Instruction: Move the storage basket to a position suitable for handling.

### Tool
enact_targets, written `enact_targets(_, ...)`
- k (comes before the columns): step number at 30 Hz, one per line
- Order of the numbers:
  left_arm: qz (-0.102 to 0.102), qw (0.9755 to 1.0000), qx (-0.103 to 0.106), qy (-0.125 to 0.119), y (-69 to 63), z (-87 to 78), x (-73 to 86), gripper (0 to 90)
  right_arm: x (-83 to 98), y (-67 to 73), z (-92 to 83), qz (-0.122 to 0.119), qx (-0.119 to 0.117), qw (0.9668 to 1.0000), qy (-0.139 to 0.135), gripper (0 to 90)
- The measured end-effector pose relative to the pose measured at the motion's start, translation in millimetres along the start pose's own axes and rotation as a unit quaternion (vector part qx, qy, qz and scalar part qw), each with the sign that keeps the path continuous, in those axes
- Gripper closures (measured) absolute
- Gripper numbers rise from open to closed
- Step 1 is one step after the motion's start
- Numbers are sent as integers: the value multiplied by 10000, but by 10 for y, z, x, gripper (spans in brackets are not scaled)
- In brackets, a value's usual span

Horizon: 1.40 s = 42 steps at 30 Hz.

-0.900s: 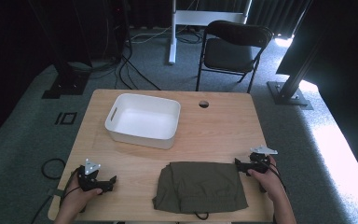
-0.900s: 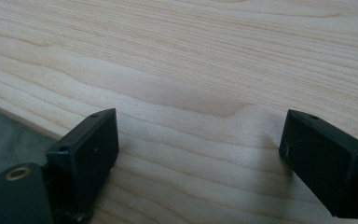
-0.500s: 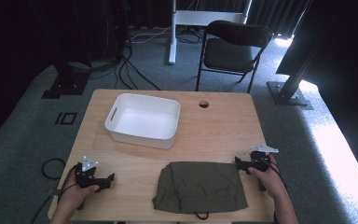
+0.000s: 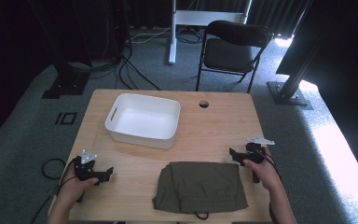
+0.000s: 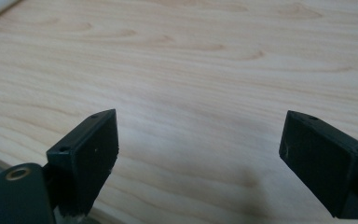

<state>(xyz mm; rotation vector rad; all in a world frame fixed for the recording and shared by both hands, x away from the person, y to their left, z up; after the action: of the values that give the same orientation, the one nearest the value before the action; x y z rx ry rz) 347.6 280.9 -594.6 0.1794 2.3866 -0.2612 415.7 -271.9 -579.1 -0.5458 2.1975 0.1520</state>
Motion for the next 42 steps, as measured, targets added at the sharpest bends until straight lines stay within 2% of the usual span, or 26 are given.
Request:
enact_targets(13,-69,9999,83,-91,8,15,-164,9,-306,220,49,-144,-216,9994,-208,115)
enact_targets(27,43,9994,183,-274,-83,-2,-519,9,-574,478,79,-330,-422,9980,-342,115)
enact_targets(35,21,9990,232,-377,-98,1,-704,9,-727,708,137,-408,-601,9966,-399,134)
enact_targets(37,-59,9989,252,-391,-110,14,-740,9,-769,765,154,-427,-640,9962,-415,134)
enact_targets(42,-49,9986,267,-443,-127,41,-857,9,-898,914,184,-515,-731,9948,-492,134)
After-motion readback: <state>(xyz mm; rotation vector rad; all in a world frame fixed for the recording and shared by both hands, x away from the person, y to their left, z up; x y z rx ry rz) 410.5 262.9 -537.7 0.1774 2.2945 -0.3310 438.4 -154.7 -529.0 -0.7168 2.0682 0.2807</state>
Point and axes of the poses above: each handheld gripper's, and its own axes: z roughly forward along the jaws, x roughly out of its underside, y roughly to its left, the point moved 7 cm from there along z, roughly forward along the jaws, and after that the axes turned 12 degrees about -z, right-handed, at the moved point
